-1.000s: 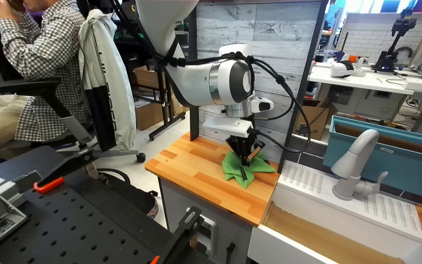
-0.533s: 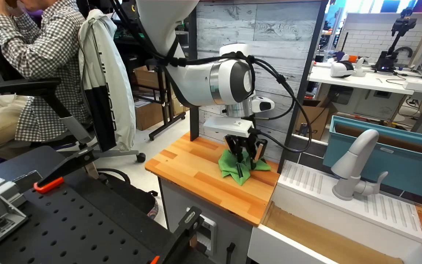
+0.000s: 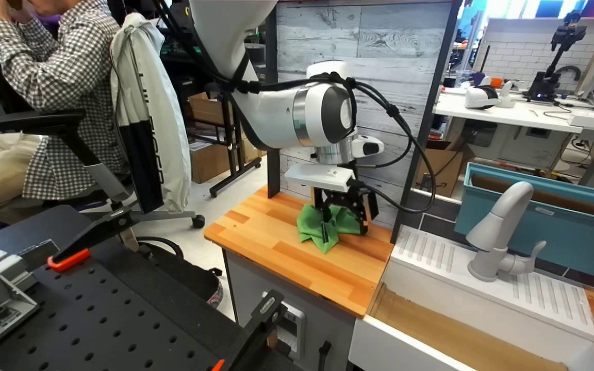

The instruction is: Fold the green towel from left to right then bottom to top

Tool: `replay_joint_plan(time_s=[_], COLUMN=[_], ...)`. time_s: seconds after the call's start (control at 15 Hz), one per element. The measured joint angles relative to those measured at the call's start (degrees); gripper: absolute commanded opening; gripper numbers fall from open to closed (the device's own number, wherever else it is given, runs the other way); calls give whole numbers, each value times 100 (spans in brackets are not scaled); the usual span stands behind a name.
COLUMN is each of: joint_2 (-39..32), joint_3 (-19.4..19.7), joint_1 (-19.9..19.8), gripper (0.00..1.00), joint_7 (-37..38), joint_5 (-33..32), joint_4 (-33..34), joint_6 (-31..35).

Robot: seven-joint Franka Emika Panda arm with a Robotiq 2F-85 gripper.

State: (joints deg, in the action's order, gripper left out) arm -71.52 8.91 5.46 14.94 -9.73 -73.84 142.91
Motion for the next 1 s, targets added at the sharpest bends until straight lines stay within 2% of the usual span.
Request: replay_joint_plan(time_s=[0.47,1.0], joint_2=[59,853], joint_3=[-33,-61], joint_1=[31,45], gripper=[100,100], joint_7=[0,0], joint_5=[4,152], joint_4=[-177,-1529], joint_6=[293,1455])
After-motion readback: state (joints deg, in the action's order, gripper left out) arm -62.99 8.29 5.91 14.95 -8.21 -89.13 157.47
